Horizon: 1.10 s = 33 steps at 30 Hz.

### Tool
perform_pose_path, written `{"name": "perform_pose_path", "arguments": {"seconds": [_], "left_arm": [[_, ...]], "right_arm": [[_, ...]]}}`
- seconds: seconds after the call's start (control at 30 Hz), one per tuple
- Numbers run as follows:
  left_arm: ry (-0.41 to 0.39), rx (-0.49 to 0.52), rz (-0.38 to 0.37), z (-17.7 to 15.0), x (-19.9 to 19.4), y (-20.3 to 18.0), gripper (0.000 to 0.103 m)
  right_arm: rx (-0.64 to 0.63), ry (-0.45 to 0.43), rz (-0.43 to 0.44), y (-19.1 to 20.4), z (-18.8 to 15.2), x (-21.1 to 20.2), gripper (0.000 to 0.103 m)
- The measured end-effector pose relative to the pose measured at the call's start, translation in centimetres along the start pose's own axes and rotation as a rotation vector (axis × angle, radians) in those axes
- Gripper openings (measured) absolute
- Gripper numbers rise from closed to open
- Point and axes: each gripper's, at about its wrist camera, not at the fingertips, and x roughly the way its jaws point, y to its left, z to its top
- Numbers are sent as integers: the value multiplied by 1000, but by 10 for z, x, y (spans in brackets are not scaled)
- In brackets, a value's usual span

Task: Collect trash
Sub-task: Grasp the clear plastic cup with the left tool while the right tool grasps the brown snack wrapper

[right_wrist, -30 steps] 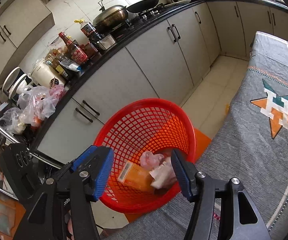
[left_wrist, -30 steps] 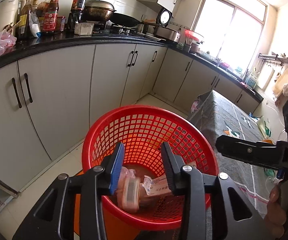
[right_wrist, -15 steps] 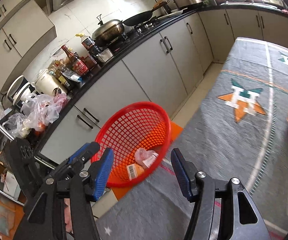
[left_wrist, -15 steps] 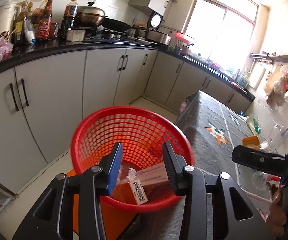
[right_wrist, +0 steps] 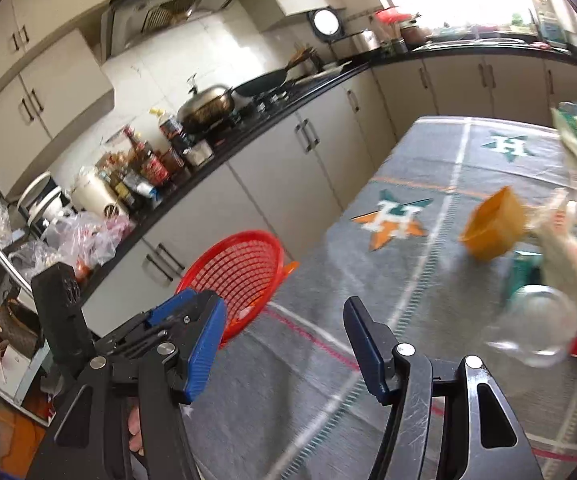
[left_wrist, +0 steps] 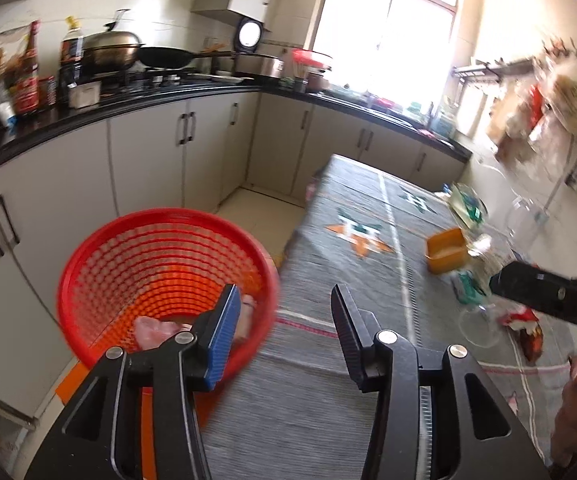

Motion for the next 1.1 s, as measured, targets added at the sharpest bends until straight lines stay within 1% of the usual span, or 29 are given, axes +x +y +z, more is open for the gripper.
{"name": "perform_pose_path", "arguments": {"seconds": [0.13, 0.2, 0.23, 0.3, 0.33, 0.37, 0.47, 0.53, 0.57, 0.63, 0.73, 0.87, 0.93, 1.0, 1.1], "left_arm": [[31, 69, -30, -4, 7, -35, 48], [45, 104, -45, -6, 10, -52, 53], [51, 117, -52, -7, 12, -58, 57], [65, 150, -73, -9, 15, -77, 60], [76, 172, -87, -9, 18, -89, 62], [88, 197, -103, -10, 21, -100, 66], [123, 281, -161, -15, 31, -133, 72], [130, 337, -180, -18, 38, -154, 77], [139, 373, -189, -20, 44, -166, 79], [157, 427, -207, -22, 54, -185, 79], [187, 501, -242, -23, 68, -207, 79], [203, 597, -241, -26, 87, -232, 79], [188, 621, -218, -28, 97, -241, 79], [201, 625, -228, -30, 105, -244, 79], [206, 610, -244, -32, 112, -247, 79]], "right_arm": [[55, -42, -29, -35, 0, -31, 66], [82, -72, -51, -56, 1, -49, 66], [96, -90, -65, -66, 2, -60, 66], [123, -121, -89, -84, 4, -77, 66], [148, -145, -106, -99, 4, -91, 66], [171, -162, -119, -110, 4, -101, 66], [254, -195, -167, -142, -6, -129, 68], [294, -205, -191, -158, -15, -144, 69], [313, -205, -201, -164, -19, -149, 69], [349, -198, -217, -176, -31, -159, 69], [367, -184, -238, -187, -43, -167, 69], [369, -157, -278, -202, -56, -169, 69], [369, -129, -292, -207, -59, -162, 69], [353, -97, -287, -209, -64, -154, 69], [283, -53, -308, -201, -63, -140, 69]]}}
